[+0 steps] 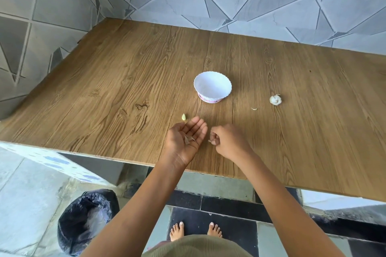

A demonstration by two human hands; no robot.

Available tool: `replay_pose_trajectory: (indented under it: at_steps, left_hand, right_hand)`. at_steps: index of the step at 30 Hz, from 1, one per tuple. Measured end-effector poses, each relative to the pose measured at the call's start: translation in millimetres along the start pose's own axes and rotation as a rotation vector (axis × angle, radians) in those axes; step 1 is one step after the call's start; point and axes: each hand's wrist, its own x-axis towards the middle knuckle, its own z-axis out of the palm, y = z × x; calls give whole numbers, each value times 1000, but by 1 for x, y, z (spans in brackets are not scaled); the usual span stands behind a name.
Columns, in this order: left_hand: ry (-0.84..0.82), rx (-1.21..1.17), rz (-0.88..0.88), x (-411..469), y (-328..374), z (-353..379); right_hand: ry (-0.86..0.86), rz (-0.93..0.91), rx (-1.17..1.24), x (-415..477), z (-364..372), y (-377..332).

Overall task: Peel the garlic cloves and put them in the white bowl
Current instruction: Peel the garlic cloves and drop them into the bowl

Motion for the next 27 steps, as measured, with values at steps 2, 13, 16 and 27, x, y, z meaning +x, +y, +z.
replay_pose_trajectory:
  at_steps: [2,13,16,27]
  left_hand:
    - [5,-1,3,0,0,0]
    - [12,3,-4,1,-5,6]
    - [3,8,1,5,-3,2]
    - [-12,24,8,4,-4,3]
  right_hand:
    - [0,-7,52,-3,1,4]
    - [212,-264,251,-4,-3,-33]
    - [273,-315,204,-4,0,-32]
    - [408,-386,215,-8,6,-35]
